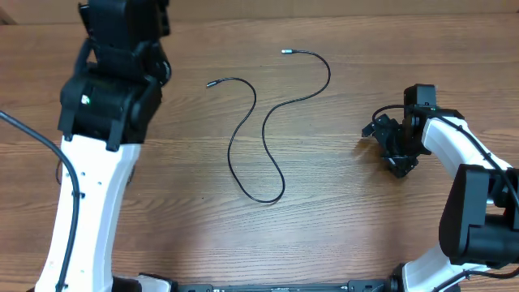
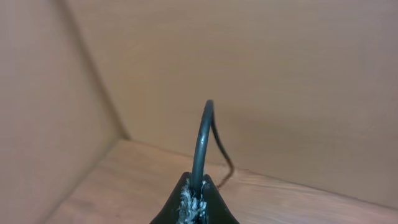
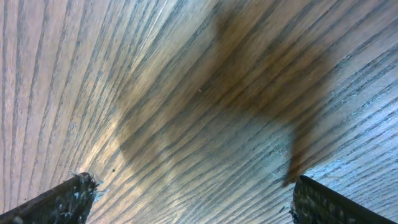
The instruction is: Untangle cables
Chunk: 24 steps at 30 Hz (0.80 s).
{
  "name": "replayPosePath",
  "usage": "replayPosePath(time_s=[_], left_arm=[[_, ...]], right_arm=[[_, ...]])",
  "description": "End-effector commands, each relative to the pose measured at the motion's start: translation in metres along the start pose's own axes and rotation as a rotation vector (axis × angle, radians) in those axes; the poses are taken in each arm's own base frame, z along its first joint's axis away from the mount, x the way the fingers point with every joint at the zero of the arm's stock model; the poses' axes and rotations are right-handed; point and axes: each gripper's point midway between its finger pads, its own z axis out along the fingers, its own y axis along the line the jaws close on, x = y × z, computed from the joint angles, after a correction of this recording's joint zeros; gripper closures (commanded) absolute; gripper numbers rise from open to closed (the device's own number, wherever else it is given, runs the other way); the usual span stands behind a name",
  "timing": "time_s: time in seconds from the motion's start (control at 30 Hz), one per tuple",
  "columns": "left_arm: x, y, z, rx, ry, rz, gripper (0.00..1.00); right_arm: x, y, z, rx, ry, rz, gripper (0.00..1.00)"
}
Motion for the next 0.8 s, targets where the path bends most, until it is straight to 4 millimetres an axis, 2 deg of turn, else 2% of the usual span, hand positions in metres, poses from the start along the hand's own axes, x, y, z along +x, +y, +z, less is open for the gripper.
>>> replayPosePath(time_s=[0.0,0.13,0.3,0.4,0.63,0.77], left_arm=[[0.019,0.027,0.035,-0.128,0.053,-0.033,0.96],[0.047,0.048,0.065,-0.193,0.142,-0.041,0.96],[0.098,0.077,0.099,-0.262,0.304,-0.046,0.96],[0.132,0.101,0.115,-0.330,0.410,-0.074,0.96],[0.216,0.161,0.135,-0.526,0.656,-0.130,0.96],[0.263,0.186,0.140,-0.579,0.806,-0.147,0.96]], right_arm=[[-0.002,-0.005,0.002,0.015,-0.009,0.001,0.00],[-0.002,-0.005,0.002,0.015,-0.009,0.001,0.00],[-0.002,-0.004,0.002,0.014,-0.009,0.000,0.00],[-0.002,-0.004,0.002,0.014,-0.009,0.001,0.00],[-0.002,-0.004,0.002,0.014,-0.009,0.001,0.00],[-0.002,-0.004,0.002,0.012,-0.011,0.000,0.00]])
